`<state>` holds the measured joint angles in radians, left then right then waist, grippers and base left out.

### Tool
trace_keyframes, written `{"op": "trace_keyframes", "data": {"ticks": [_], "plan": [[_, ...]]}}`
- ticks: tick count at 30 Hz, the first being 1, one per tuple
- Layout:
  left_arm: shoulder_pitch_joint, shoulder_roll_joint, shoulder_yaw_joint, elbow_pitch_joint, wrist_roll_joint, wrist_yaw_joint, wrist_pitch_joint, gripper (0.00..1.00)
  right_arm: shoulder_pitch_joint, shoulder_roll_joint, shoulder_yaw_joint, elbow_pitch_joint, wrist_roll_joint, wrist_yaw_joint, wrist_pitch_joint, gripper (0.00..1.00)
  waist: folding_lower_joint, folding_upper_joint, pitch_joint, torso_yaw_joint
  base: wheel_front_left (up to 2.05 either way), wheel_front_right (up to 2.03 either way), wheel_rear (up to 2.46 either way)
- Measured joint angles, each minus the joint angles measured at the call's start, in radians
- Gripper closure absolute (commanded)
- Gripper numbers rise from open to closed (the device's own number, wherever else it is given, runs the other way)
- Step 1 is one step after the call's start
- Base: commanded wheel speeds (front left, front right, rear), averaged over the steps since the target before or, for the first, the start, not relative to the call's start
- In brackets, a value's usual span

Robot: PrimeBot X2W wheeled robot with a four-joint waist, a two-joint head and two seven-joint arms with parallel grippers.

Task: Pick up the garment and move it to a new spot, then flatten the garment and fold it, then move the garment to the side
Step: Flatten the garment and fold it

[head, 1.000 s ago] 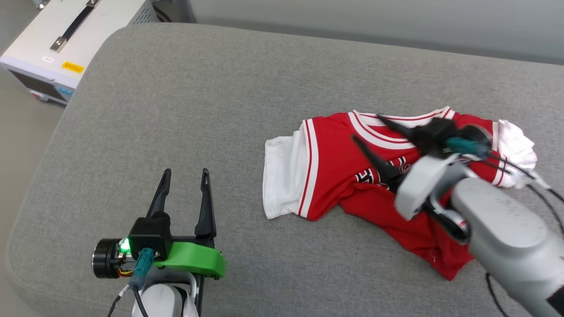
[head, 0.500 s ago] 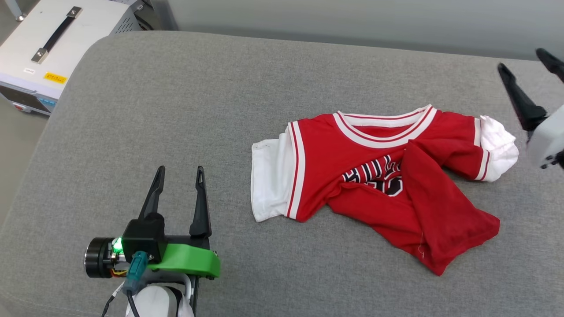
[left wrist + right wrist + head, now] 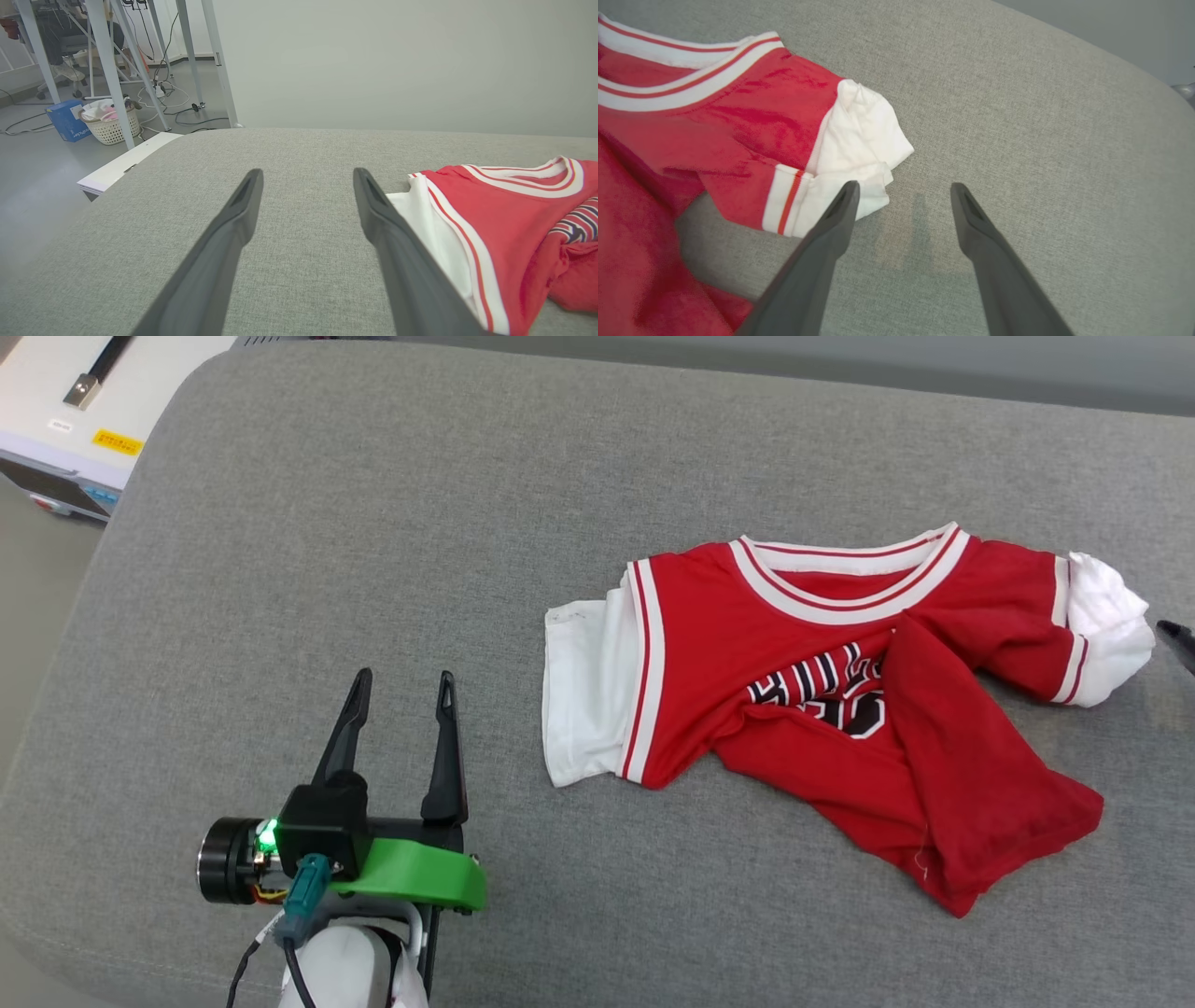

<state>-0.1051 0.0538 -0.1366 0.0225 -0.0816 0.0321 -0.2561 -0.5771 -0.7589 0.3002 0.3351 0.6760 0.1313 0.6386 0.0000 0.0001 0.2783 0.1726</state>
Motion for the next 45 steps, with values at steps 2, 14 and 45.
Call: {"op": "trace_keyframes", "data": {"ticks": [2, 14, 45], "plan": [[-0.010, 0.000, -0.006, 0.000, -0.003, 0.005, 0.000, 0.00, 0.008, 0.017, -0.002, 0.035, 0.004, 0.000, 0.005, 0.00, 0.0000, 0.0000, 0.017, 0.005, 0.00, 0.00, 0.00], [-0.035, 0.000, -0.007, 0.015, -0.005, 0.011, 0.000, 0.00, 0.025, 0.076, 0.063, 0.120, 0.006, -0.001, -0.116, 1.00, 0.0000, 0.0000, 0.058, 0.015, 0.00, 0.00, 0.00], [0.045, 0.000, 0.018, 0.049, 0.006, -0.003, 0.000, 0.00, 0.642, 0.270, -0.375, -0.010, 0.003, 0.001, -0.426, 0.00, 0.0000, 0.0000, -0.092, -0.081, 0.00, 0.00, 0.00]]}}
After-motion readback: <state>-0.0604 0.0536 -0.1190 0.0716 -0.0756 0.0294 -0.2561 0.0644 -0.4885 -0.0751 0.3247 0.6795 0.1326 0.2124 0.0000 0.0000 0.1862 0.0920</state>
